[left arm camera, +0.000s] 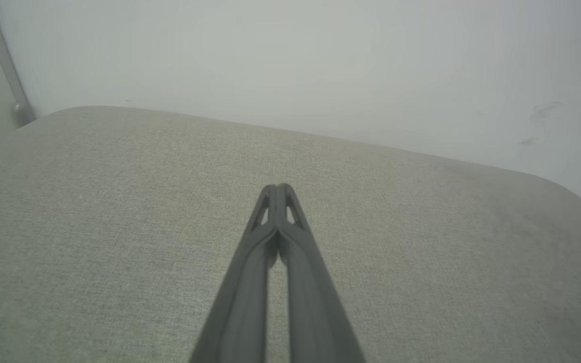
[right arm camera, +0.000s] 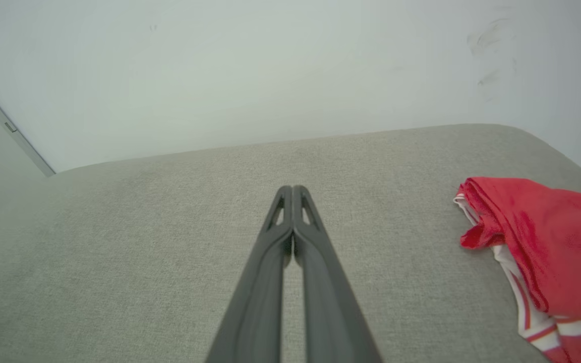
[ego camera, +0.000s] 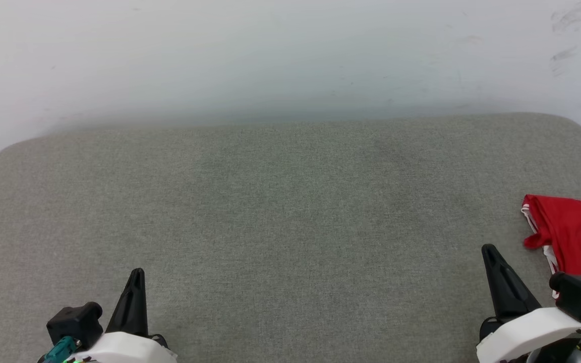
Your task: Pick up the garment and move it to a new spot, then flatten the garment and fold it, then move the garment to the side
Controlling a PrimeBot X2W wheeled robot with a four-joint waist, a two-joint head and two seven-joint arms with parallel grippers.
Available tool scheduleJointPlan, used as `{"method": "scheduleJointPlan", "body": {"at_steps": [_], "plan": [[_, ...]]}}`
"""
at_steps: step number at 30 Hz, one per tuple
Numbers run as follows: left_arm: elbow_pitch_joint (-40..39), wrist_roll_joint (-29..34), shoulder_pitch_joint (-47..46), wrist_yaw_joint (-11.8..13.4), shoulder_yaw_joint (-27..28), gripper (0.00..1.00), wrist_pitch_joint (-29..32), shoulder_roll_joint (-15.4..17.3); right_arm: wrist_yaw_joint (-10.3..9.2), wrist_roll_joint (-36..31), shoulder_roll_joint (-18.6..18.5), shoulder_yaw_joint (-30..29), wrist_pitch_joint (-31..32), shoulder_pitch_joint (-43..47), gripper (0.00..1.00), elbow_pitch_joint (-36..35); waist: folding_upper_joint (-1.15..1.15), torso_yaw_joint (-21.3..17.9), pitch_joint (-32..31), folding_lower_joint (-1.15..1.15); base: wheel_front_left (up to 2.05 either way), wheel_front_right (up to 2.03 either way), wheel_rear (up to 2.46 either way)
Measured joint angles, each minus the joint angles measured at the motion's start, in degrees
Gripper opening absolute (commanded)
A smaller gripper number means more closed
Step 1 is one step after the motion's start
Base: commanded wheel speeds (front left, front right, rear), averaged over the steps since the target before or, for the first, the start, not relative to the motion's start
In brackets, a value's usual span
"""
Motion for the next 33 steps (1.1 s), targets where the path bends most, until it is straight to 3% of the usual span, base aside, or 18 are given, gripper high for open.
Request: {"method": "scheduleJointPlan", "body": {"at_steps": [33], "plan": [[4.7,-25.9,-3.6,-7.1,7.4,0.00,6.8,-5.6,-0.01,34.2,-0.9,-0.5,-0.2,-3.7,0.00,7.7,0.00,0.8,0.1,0.00,0.00,0.00,0.00]]}}
